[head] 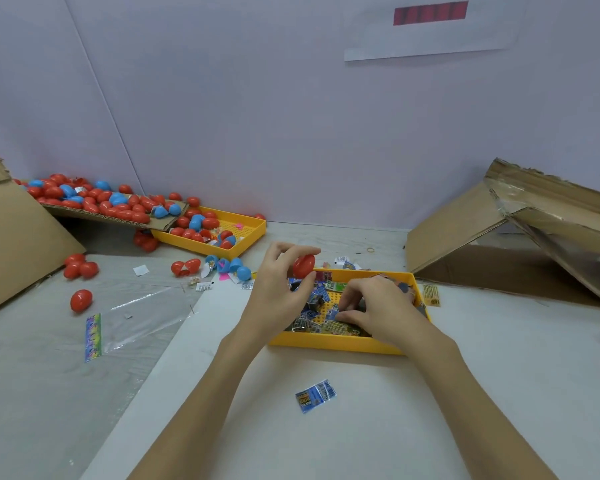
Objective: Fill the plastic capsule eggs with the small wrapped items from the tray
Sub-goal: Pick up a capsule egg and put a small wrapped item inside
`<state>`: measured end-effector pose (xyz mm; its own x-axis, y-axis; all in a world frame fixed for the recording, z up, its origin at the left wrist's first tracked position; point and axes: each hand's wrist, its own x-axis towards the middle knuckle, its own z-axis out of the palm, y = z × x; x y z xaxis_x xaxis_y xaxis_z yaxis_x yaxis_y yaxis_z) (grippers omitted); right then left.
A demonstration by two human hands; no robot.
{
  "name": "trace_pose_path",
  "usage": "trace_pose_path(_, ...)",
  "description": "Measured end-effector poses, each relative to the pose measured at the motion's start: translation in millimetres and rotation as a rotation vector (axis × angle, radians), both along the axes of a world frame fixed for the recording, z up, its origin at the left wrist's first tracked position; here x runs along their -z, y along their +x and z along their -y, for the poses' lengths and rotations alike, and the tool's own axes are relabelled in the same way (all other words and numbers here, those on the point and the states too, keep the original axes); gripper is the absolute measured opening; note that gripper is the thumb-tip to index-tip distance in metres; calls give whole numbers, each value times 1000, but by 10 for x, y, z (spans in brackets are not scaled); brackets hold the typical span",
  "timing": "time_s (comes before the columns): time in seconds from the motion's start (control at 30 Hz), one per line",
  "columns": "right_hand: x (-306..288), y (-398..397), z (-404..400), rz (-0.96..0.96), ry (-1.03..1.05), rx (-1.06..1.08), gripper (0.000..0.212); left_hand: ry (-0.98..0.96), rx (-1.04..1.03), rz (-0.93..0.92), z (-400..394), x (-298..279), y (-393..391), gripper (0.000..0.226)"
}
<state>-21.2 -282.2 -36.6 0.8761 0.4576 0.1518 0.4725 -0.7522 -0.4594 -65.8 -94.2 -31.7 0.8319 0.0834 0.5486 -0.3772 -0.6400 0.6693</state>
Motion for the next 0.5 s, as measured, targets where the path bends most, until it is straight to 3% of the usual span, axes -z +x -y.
trace_pose_path(0.13, -1, -22, 17, 23, 60, 6, 1, -141, 62, -71, 50, -45, -16, 36)
trace_pose_path(0.27, 0, -44, 33, 72, 157, -3, 11, -140, 85, -62, 59, -54, -39, 20)
trace_pose_path(0.4, -8, -72, 37, 91, 349, 26, 12, -210, 86, -136, 54, -50, -32, 23)
trace_pose_path(0.5, -49, -86, 37, 67, 523, 32, 25, -311, 86, -249, 86, -40, -9, 24)
